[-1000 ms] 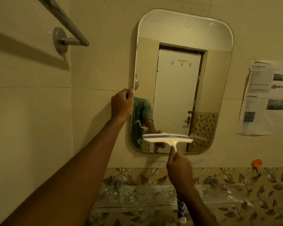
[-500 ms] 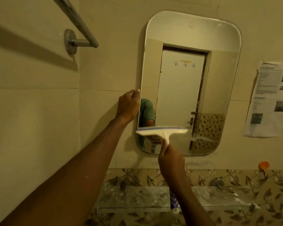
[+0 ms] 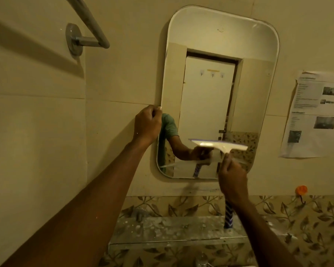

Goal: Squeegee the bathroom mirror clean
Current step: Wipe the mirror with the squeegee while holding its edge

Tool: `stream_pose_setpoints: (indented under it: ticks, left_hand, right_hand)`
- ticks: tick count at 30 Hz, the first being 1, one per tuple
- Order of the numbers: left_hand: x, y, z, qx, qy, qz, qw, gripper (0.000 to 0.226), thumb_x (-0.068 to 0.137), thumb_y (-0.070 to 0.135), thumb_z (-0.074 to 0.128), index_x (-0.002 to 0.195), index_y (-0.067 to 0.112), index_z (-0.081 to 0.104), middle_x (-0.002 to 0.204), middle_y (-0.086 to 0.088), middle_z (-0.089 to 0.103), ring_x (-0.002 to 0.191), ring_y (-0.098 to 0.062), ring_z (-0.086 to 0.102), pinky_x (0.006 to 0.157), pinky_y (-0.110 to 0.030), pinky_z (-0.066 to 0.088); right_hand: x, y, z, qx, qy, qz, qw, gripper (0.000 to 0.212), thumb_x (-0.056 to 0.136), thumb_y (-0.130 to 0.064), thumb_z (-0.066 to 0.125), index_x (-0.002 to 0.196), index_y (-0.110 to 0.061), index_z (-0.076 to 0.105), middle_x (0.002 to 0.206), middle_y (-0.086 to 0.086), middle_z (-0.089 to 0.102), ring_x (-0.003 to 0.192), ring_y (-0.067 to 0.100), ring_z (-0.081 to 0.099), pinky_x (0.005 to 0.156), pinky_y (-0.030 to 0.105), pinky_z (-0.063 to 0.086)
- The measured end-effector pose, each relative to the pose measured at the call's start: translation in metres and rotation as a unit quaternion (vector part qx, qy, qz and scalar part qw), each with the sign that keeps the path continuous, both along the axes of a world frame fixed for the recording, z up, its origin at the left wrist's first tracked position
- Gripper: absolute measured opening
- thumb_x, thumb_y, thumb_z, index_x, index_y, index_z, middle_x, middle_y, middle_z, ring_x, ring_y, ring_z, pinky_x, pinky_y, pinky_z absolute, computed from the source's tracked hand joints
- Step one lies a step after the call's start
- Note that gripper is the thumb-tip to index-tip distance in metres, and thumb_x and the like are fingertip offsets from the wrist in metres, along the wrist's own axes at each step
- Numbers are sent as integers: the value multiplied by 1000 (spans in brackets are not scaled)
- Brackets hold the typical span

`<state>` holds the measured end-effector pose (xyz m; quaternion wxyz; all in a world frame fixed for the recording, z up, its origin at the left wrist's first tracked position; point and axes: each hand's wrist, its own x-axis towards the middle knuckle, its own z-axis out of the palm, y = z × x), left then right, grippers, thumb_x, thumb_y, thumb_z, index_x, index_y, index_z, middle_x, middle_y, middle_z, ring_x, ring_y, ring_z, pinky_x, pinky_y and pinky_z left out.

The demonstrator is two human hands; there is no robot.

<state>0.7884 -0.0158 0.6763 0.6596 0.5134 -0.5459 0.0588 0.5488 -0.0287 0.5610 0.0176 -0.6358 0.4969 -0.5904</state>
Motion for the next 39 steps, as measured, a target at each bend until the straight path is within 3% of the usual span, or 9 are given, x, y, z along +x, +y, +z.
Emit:
stream_pose_setpoints:
  ticks: [4, 7, 13, 20, 27, 31, 34, 36, 39]
  left_hand:
    - [0, -1, -4, -9, -4, 18, 1000, 26, 98, 26, 46, 98, 9, 65, 82, 1, 57, 73, -10, 49, 51, -8, 29]
    - [1, 1, -3, -9, -7, 13, 1000, 25, 98, 25, 46, 99, 8, 65, 83, 0, 57, 74, -10, 49, 51, -4, 35]
    - [-3, 1, -4, -10, 15, 0, 1000, 25, 98, 23, 45, 100, 7, 64, 85, -2, 58, 72, -8, 49, 52, -4, 33]
    - [-2, 1, -3, -8, 5, 1, 1000, 26, 98, 22, 45, 103, 6, 64, 86, -2, 57, 78, -12, 50, 52, -4, 33]
    - [-1, 2, -5, -3, 12, -22, 1000, 21, 98, 22, 45, 88, 12, 60, 74, 3, 53, 63, -4, 46, 50, -7, 33]
    - [-2, 2, -4, -11, 9, -20, 1000, 22, 98, 21, 44, 85, 11, 58, 75, 0, 53, 67, -9, 46, 54, -12, 30]
    - [-4, 3, -2, -6, 5, -12, 1000, 25, 99, 22, 43, 84, 10, 59, 74, 1, 53, 65, -5, 45, 53, -9, 29]
    - [-4, 4, -1, -3, 7, -9, 1000, 28, 99, 25, 42, 78, 12, 56, 68, 3, 51, 61, -4, 44, 51, -9, 30]
    - [-6, 6, 7, 17, 6, 7, 1000, 39, 100, 34, 38, 70, 14, 54, 62, 2, 50, 59, -8, 47, 51, -21, 35]
  right_hand:
    - [7, 11, -50, 15, -3, 19, 1000, 42, 103, -28, 33, 62, -27, 44, 47, -3, 47, 37, 6, 49, 32, 14, 34]
    - [-6, 10, -38, 19, 8, 20, 1000, 45, 102, -35, 31, 64, -22, 50, 51, -1, 50, 37, 8, 44, 33, 14, 31]
    - [-44, -18, 17, 47, -78, -22, 996, 48, 102, -45, 25, 82, -14, 56, 69, 11, 61, 57, 29, 60, 53, 42, 55]
    - [-25, 3, -62, 81, -46, -16, 996, 51, 102, -40, 27, 61, -16, 47, 53, 5, 49, 47, 20, 46, 46, 27, 34]
    - [-59, -20, 14, 51, -92, -29, 994, 49, 102, -47, 24, 83, -14, 55, 67, 8, 60, 51, 26, 58, 47, 36, 53]
    - [-34, -13, -30, 76, -82, -24, 993, 51, 102, -42, 25, 72, -12, 52, 57, 7, 51, 44, 20, 46, 43, 31, 41]
    - [-24, 2, -50, 98, -60, -17, 993, 54, 103, -40, 25, 66, -12, 52, 56, 9, 54, 47, 24, 52, 47, 30, 42]
    - [-28, 6, -25, 87, -43, -19, 995, 52, 103, -40, 27, 71, -11, 56, 61, 10, 57, 50, 23, 53, 47, 33, 44]
    - [-33, 6, 48, 18, -33, 18, 999, 48, 103, -39, 28, 75, -12, 57, 66, 12, 61, 53, 23, 57, 50, 40, 51]
